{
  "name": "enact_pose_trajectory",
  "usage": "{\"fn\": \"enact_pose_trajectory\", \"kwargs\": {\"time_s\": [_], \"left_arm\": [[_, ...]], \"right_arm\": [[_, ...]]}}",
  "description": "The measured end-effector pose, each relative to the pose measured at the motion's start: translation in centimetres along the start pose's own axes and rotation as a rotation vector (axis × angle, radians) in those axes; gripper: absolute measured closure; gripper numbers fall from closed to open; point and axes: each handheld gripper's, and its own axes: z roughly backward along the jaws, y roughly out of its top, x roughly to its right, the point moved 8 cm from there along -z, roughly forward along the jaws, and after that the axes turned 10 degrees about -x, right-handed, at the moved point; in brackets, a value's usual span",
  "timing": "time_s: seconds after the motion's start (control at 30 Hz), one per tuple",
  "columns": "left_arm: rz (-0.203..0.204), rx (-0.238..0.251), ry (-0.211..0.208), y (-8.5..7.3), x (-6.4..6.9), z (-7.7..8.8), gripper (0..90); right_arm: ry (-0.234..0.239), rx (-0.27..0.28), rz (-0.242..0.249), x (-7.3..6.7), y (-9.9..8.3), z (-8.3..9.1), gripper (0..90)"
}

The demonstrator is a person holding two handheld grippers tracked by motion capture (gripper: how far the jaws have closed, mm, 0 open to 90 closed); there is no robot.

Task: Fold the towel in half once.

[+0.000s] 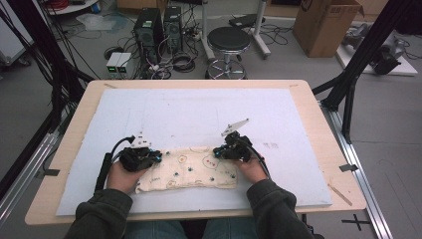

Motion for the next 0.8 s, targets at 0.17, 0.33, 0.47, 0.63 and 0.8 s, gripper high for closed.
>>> {"fn": "enact_pose_trajectory", "kwargs": {"time_s": [0.17, 0.33, 0.47, 0.63, 0.8], "left_arm": [[0.002, 0.000, 0.002, 0.0, 0.0, 0.0, 80.5], [-0.002, 0.045, -0.010, 0.6, 0.4, 0.7, 78.8], [-0.004, 0.094, -0.031, 1.7, 1.0, 0.9, 78.9], [-0.012, 0.106, -0.058, 2.9, 1.9, 0.0, 80.2], [-0.016, 0.096, -0.067, 3.2, 2.2, -0.9, 83.6]], "right_arm": [[-0.001, 0.005, 0.010, 0.1, 0.0, 0.0, 86.1], [0.002, 0.022, 0.026, -0.5, 0.3, 0.5, 84.0], [0.011, 0.053, 0.053, -1.3, 1.8, 0.5, 83.6], [0.025, 0.067, 0.080, -2.7, 4.4, -0.4, 82.8], [0.037, 0.065, 0.090, -3.4, 6.2, -2.2, 82.7]]}}
